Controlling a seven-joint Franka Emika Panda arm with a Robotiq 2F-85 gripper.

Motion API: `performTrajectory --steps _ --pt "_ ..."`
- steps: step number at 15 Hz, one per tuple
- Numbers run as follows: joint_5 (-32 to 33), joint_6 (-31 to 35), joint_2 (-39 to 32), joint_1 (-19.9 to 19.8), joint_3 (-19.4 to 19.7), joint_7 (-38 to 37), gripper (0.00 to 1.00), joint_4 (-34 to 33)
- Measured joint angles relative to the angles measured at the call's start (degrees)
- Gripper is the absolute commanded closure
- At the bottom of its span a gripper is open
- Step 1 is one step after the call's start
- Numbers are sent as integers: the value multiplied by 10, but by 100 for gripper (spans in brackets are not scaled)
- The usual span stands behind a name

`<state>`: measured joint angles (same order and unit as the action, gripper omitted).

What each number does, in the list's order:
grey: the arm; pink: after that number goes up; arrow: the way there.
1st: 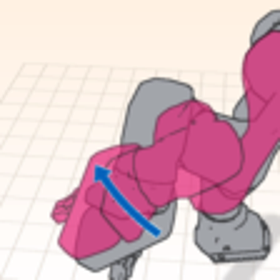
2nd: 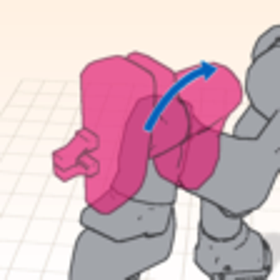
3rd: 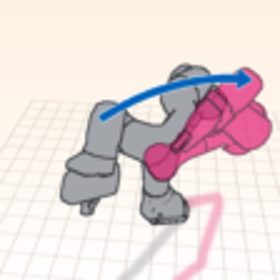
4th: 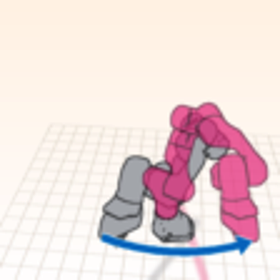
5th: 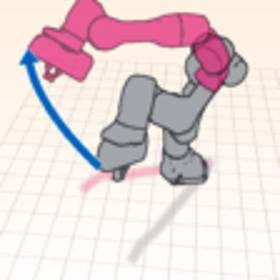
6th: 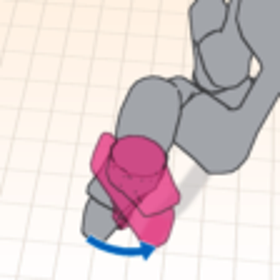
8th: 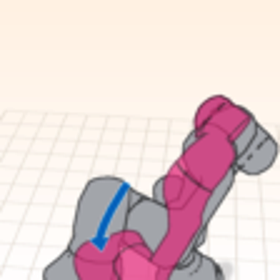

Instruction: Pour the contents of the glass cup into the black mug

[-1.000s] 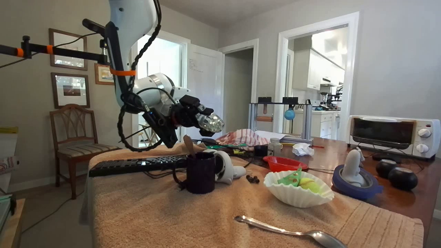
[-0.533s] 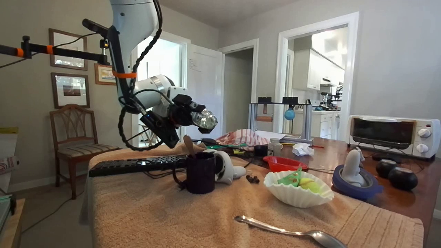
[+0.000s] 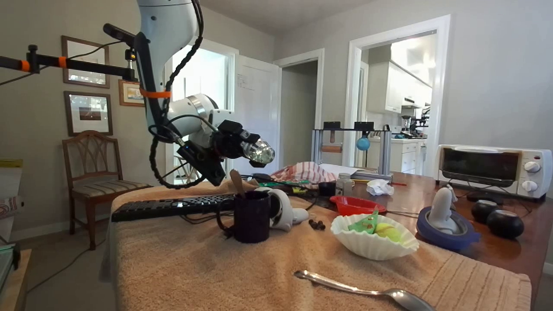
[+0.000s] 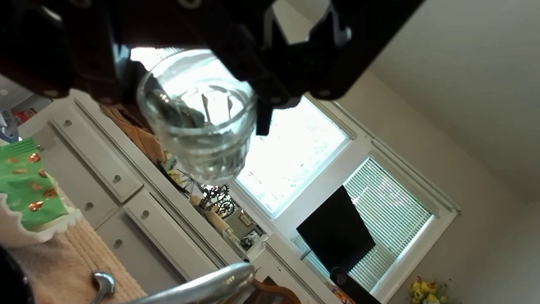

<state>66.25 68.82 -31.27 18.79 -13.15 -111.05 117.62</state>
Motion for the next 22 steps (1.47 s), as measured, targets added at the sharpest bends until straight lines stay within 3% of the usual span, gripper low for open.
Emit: performTrajectory --steps 11,22 --pt "14 -53 -28 0 17 -38 70 -14" --pt "71 -93 -99 2 19 -10 70 -83"
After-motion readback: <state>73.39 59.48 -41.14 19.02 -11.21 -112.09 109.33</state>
